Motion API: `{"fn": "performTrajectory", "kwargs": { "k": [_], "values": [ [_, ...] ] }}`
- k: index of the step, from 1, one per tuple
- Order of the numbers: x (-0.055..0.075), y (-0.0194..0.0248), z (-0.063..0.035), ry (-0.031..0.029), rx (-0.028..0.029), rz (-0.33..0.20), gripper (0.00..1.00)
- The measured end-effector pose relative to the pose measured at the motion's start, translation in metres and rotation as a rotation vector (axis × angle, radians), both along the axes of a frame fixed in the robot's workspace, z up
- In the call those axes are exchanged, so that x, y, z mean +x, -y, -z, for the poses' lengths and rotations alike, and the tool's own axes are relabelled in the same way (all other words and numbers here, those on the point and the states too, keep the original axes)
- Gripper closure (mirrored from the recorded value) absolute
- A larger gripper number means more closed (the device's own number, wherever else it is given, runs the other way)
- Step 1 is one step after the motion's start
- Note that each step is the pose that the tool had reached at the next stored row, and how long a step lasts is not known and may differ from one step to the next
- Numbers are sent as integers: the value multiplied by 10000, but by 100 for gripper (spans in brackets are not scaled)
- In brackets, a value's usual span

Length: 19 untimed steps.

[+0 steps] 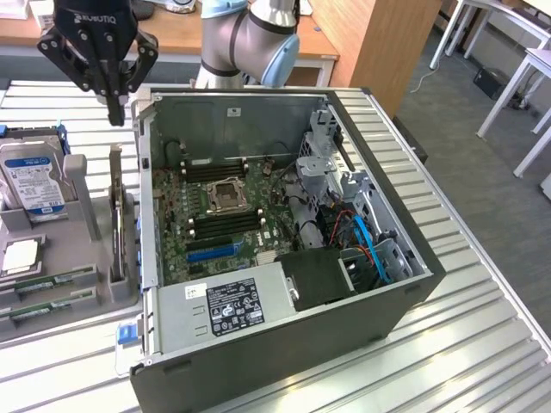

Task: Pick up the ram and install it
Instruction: 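Reach for the ram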

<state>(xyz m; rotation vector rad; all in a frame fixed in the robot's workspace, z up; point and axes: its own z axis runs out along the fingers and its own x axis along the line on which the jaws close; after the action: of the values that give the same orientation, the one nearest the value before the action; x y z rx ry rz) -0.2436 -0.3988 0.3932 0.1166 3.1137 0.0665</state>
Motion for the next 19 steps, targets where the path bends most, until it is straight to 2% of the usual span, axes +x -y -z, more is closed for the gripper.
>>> {"fn": "performTrajectory", "kwargs": {
  "k": [4, 19],
  "values": [
    [-98, 0, 0, 0, -1, 0, 89],
    [-336, 0, 0, 0, -3, 0, 89]
  ]
}}
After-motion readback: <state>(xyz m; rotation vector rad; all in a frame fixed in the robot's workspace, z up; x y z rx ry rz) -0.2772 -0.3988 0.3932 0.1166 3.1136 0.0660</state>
